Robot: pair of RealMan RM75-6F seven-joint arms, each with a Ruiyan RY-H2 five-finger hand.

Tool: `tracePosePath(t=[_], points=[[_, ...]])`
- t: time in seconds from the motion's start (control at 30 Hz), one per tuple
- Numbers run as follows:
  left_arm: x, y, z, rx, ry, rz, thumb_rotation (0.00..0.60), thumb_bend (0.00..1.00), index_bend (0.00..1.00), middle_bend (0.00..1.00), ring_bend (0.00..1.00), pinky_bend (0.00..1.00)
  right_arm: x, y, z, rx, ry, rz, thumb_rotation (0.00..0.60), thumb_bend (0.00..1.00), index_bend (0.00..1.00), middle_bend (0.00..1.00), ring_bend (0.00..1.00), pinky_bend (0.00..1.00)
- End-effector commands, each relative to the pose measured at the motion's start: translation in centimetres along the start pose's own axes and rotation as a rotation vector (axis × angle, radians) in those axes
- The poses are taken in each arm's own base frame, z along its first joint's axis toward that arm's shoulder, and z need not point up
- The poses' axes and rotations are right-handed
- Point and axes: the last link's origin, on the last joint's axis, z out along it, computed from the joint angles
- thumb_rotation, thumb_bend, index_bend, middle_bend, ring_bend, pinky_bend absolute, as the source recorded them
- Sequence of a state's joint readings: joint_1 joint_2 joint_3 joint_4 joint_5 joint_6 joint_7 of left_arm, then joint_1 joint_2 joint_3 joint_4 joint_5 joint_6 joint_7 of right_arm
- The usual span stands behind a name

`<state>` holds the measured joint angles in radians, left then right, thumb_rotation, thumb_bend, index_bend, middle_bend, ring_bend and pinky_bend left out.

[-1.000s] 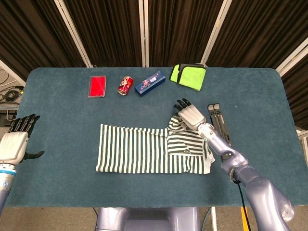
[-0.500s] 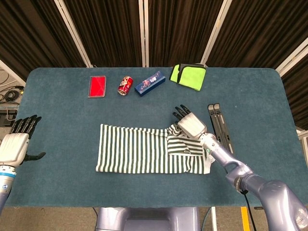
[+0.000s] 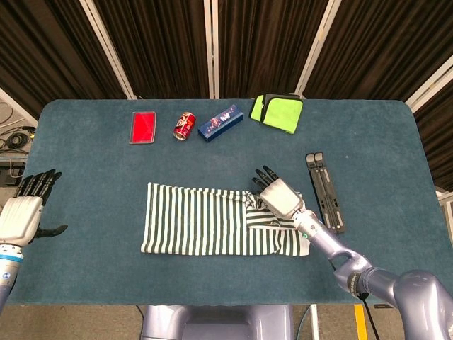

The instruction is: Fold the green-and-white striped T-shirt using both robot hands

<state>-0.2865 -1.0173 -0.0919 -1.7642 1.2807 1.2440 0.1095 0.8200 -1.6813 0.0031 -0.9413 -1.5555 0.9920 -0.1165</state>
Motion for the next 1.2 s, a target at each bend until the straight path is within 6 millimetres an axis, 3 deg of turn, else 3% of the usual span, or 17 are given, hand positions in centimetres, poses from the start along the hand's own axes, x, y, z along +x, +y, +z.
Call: tracePosePath(t=[0.03,0.47,0.8,1.0,1.2], points=[[0.0,0.0,0.0,-0.001,-0.001,-0.001,0.600,0.00,0.00,0.00,0.00,0.00,-0.1,0.0,-0.4,-0.005,-0.005,0.001,0.600,0.39,0.73,0.16,0.00,0.00],[-0.1,0.0,0.0,0.000,-0.007,0.004,0.600,0.00,0.00,0.00,0.00,0.00,-1.0,0.0,-2.0,-0.012,-0.049,0.040,0.600,0.38,0.70,0.09,0.00,0.01],[-0.3,0.1,0.0,-0.002,-0.011,0.008,0.600,0.00,0.00,0.00,0.00,0.00,-1.3,-0.1,-3.8,-0.001,-0.069,0.062,0.600,0.35,0.50,0.05,0.00,0.02],[-0.3,0.2,0.0,-0.005,-0.013,0.010,0.600,0.00,0.00,0.00,0.00,0.00,-1.2,0.0,-4.9,0.010,-0.074,0.054,0.600,0.33,0.25,0.04,0.00,0.01],[-0.3,0.3,-0.1,-0.008,-0.011,0.010,0.600,0.00,0.00,0.00,0.00,0.00,-0.9,0.0,-5.5,0.020,-0.072,0.025,0.600,0.28,0.21,0.02,0.00,0.01]])
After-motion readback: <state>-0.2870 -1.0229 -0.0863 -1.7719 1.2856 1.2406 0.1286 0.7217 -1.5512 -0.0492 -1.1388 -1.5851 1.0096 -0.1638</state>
